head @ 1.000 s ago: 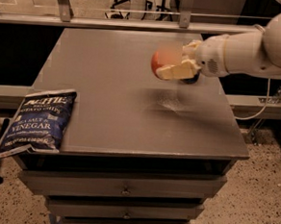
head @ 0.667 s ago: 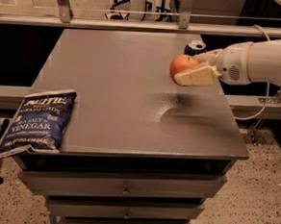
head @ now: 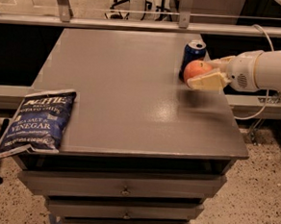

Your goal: Move apple near pepsi can

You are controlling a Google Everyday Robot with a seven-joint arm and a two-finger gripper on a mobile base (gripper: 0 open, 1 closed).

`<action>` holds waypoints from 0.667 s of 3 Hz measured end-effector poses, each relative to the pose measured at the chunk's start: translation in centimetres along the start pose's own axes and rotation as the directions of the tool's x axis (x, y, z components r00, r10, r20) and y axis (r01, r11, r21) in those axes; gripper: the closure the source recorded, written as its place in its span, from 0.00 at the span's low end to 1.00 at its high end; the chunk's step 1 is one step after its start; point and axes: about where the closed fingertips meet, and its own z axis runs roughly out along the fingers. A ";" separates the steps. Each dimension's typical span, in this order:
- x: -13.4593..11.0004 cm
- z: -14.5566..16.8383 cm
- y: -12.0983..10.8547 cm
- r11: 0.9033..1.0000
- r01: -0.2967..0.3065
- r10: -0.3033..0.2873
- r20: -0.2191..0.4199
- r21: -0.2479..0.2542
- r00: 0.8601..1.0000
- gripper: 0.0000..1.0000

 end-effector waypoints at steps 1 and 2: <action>0.7 0.9 -1.2 0.999 0.025 -0.025 0.002 0.047 1.000 0.92; 1.7 1.7 -2.1 0.995 0.059 -0.061 0.015 0.079 0.998 0.69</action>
Offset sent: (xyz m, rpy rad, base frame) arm 0.0310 -0.0244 -0.0360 -0.0743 -0.1442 -0.0429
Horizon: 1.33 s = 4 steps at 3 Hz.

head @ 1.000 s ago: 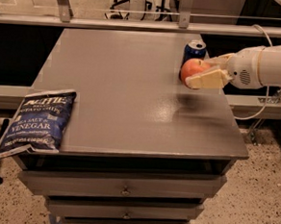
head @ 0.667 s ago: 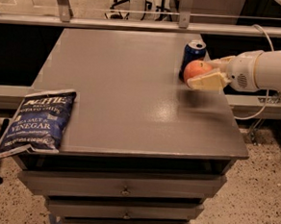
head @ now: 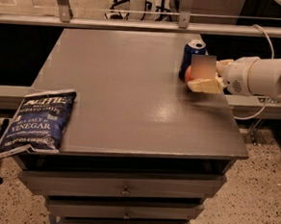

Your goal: Move apple near pepsi can

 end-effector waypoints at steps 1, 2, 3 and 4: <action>1.0 1.6 -0.3 0.999 0.046 -0.047 0.017 0.012 0.999 0.38; 1.9 2.1 -0.7 0.998 0.062 -0.062 0.013 0.021 0.998 0.15; 2.2 2.1 -1.1 0.997 0.076 -0.076 0.013 0.027 0.997 0.00; 2.4 1.9 -1.3 0.996 0.086 -0.086 0.013 0.027 0.996 0.00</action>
Offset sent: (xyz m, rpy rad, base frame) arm 0.0211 -0.0138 -0.0333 -0.0583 -0.0676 0.0041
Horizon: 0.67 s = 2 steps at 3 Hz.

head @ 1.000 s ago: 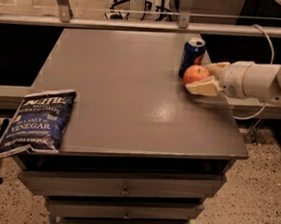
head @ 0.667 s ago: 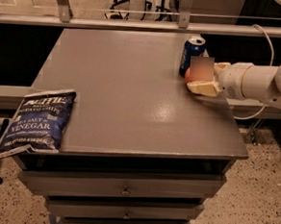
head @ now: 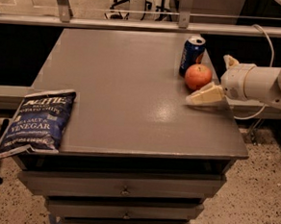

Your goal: Move apple near pepsi can

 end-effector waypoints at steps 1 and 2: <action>0.1 -0.2 -0.1 1.000 -0.005 0.006 0.004 -0.007 1.000 0.00; 0.8 -3.7 -1.0 0.989 -0.089 0.100 0.083 -0.120 0.992 0.00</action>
Offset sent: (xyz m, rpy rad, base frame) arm -0.0641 -0.0709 0.0441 0.3138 0.0969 0.2066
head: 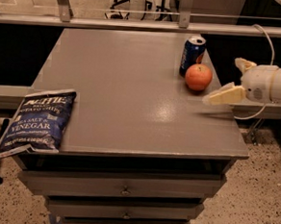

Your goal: Move apple near pepsi can

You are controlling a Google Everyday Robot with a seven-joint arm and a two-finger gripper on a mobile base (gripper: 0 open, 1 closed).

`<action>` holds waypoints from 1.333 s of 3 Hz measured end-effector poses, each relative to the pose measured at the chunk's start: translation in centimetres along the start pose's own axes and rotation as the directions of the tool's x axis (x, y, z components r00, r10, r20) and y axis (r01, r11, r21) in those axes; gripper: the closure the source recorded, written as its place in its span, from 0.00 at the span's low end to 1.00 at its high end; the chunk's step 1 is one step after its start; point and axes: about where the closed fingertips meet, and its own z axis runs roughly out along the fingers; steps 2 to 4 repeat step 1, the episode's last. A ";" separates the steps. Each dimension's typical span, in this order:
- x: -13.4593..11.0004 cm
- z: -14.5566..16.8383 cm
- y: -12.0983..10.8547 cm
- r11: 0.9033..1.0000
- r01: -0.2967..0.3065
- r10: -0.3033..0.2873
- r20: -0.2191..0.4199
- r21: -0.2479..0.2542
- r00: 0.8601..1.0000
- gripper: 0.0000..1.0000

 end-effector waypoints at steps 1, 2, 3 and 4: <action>-0.5 -4.2 0.3 0.994 -0.047 0.057 0.090 -0.103 0.994 0.00; -0.5 -4.2 0.3 0.994 -0.047 0.057 0.090 -0.103 0.994 0.00; -0.5 -4.2 0.3 0.994 -0.047 0.057 0.090 -0.103 0.994 0.00; -0.5 -4.2 0.3 0.994 -0.047 0.057 0.090 -0.103 0.994 0.00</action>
Offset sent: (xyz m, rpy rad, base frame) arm 0.0000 0.0000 0.0000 0.0000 0.0000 0.0000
